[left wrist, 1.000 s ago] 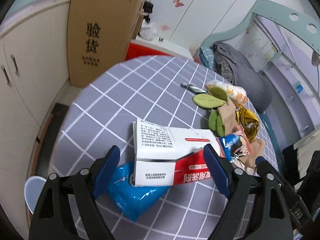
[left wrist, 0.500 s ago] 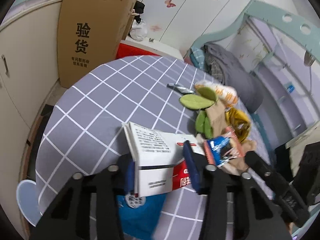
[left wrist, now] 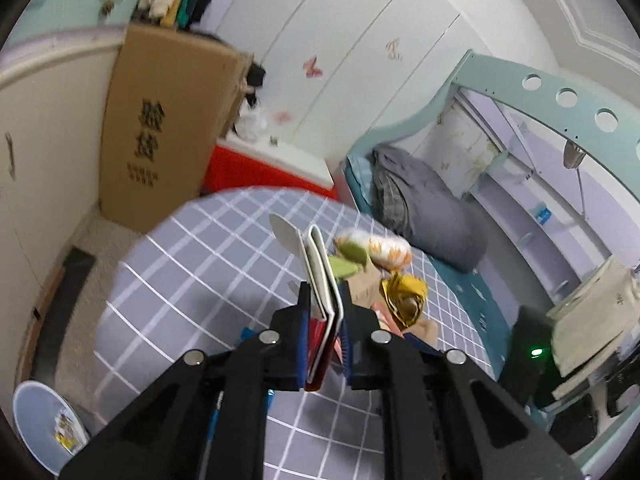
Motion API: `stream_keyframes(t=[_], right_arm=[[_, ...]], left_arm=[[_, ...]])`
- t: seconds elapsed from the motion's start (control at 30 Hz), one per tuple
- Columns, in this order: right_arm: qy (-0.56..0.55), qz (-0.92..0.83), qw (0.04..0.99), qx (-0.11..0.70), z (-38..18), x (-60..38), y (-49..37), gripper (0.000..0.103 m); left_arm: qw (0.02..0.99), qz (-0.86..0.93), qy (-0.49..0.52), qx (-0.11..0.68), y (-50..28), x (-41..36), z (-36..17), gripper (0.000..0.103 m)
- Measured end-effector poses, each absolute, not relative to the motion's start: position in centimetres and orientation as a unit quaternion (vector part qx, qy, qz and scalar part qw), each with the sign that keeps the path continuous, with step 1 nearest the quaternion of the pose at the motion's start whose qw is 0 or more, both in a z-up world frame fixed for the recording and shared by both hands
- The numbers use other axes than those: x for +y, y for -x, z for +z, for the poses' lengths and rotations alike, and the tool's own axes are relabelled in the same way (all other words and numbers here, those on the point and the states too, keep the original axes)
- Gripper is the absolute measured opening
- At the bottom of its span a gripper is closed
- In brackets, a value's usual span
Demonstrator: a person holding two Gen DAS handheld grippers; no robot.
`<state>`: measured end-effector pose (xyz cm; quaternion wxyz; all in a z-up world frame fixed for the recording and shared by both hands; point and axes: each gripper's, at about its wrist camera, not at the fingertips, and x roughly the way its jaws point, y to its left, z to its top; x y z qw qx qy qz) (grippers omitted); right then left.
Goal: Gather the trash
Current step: 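Grasp the snack wrapper with the right tool while the left tool holds the box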
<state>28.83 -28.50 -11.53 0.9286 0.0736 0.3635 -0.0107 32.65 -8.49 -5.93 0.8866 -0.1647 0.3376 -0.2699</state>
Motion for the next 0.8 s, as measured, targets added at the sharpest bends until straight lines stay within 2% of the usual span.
stream_keyframes(t=[0.1,0.3,0.37,0.67,0.7,0.8], right_arm=[[-0.016,-0.026,0.927,0.374,-11.8,-27.0,-29.9,0.085],[-0.005,-0.017,0.912,0.409,-12.9,-26.8,-31.7,0.084],[-0.003,-0.017,0.914,0.405,-12.7,-26.7,-31.5,0.066],[0.011,-0.024,0.919,0.393,-11.7,-25.4,-29.2,0.055],[0.013,-0.028,0.921,0.389,-11.4,-25.2,-28.9,0.036],[0.015,-0.018,0.922,0.386,-10.3,-24.5,-28.3,0.031]], left_arm=[[0.898,-0.254,0.158,0.321,-32.0,-7.9,-5.3,0.012],[0.899,-0.249,0.161,0.321,-31.6,-6.5,-5.1,0.012],[0.900,-0.245,0.161,0.322,-31.6,-6.2,-5.2,0.012],[0.903,-0.234,0.167,0.321,-30.6,-3.8,-5.3,0.012],[0.903,-0.232,0.167,0.320,-30.3,-3.4,-5.3,0.012],[0.908,-0.221,0.168,0.314,-29.5,-1.7,-5.1,0.012]])
